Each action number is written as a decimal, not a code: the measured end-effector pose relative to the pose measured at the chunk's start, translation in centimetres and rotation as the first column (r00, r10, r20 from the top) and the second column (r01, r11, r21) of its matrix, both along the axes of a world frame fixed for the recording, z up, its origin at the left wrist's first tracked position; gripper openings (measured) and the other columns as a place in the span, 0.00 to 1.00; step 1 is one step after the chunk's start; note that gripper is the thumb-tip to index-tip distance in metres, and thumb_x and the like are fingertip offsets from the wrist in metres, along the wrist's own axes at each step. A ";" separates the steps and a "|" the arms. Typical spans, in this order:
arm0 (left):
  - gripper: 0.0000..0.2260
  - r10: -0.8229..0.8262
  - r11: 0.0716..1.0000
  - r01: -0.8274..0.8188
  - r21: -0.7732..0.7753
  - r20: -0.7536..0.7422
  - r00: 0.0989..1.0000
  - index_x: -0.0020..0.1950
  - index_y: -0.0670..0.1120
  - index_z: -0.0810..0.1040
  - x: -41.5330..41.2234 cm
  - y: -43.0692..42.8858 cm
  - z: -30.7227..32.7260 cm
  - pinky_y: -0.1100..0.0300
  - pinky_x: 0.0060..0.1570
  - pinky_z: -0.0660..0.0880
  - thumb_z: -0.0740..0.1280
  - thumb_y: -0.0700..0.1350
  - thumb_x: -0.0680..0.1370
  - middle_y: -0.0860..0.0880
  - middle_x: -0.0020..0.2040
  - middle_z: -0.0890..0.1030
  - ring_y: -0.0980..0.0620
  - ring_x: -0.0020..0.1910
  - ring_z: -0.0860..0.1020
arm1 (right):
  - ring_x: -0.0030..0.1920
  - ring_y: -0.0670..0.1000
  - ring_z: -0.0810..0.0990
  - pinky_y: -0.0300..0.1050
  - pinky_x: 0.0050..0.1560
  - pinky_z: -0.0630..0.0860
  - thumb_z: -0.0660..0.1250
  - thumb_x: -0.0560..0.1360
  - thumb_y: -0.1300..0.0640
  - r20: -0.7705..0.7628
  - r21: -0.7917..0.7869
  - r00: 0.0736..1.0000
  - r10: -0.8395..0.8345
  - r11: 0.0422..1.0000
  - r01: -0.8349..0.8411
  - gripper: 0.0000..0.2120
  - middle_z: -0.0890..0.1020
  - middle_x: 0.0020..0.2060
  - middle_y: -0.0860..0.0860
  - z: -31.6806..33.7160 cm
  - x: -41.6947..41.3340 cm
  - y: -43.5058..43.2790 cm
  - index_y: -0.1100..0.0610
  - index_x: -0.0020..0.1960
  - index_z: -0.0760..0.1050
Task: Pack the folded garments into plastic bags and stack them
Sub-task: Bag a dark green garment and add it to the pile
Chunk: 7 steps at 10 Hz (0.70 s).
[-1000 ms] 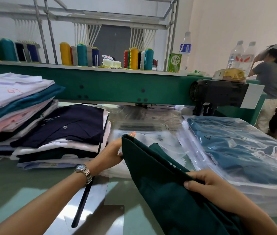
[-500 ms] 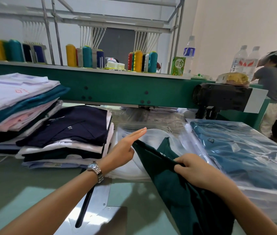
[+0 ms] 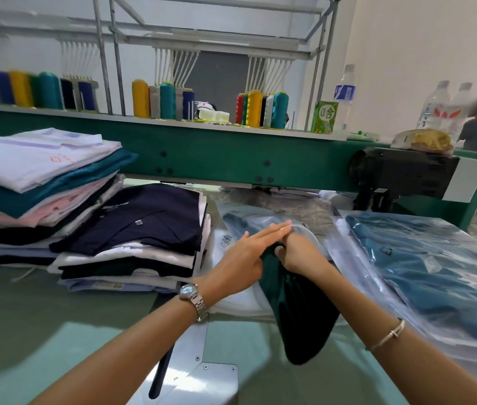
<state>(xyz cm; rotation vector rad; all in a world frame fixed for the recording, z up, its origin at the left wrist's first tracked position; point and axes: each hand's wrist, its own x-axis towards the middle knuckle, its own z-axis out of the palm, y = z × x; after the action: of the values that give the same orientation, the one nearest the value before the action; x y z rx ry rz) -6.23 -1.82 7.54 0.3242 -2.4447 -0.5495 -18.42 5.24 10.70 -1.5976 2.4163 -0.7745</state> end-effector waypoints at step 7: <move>0.35 -0.062 0.983 0.049 -0.176 -0.067 0.996 0.76 0.46 0.67 1.2 0.6 -0.2 0.47 0.60 0.75 0.53 0.27 0.70 0.61 0.73 0.62 0.44 0.69 0.72 | 0.43 0.48 0.75 0.25 0.39 0.72 0.54 0.82 0.66 0.416 -0.034 0.900 -0.129 0.987 0.158 0.18 0.69 0.68 0.69 -1.2 -3.9 -7.3 0.72 0.70 0.64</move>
<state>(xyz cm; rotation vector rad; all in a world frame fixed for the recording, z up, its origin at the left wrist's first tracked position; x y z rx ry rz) -5.04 -1.22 7.29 0.1613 -2.4169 -0.3609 -22.34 -2.09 9.51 -1.1353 2.2293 -1.1037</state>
